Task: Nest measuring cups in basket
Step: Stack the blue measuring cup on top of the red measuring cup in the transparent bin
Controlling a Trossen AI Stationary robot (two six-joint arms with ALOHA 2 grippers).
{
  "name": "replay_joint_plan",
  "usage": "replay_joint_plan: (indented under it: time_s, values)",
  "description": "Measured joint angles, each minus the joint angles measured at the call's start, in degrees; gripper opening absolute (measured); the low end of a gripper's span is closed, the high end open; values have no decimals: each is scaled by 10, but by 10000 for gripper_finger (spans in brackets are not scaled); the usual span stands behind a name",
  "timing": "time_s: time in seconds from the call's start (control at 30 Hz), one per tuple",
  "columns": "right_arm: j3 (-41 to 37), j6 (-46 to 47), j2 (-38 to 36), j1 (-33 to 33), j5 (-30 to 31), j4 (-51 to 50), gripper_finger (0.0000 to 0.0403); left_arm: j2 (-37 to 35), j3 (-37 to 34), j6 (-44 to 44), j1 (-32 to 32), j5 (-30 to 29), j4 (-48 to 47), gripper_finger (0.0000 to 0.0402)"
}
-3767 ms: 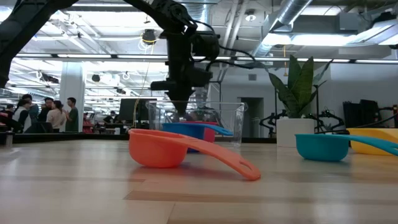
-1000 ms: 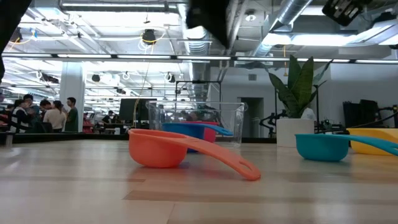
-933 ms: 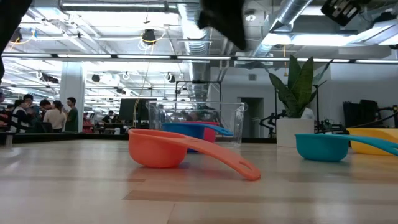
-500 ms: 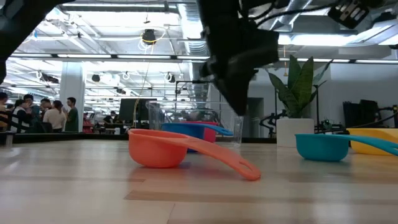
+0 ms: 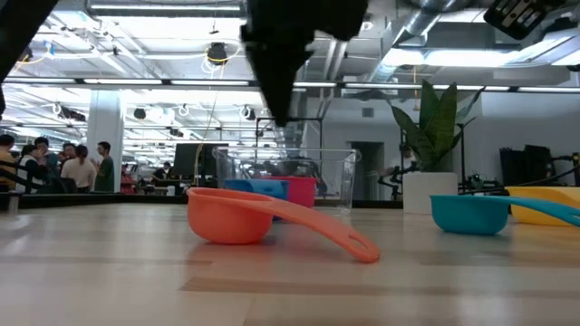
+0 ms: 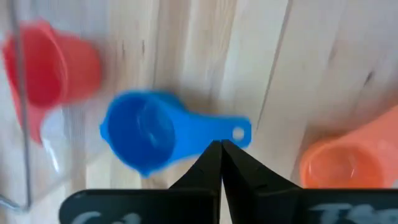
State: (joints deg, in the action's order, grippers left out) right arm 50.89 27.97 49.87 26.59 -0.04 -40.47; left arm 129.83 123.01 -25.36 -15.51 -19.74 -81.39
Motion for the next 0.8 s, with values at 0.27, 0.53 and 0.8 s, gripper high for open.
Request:
replay_joint_plan:
  time_s: [0.27, 0.53, 0.8]
  values:
    - [0, 0, 0, 0, 0, -2, 66, 37, 3, 108, 38, 15, 167, 0]
    - [0, 20, 0, 0, 0, -8, 66, 86, 1, 113, 45, 41, 84, 0]
    - [0, 15, 0, 0, -1, -18, 66, 64, 2, 54, 14, 60, -79, 0]
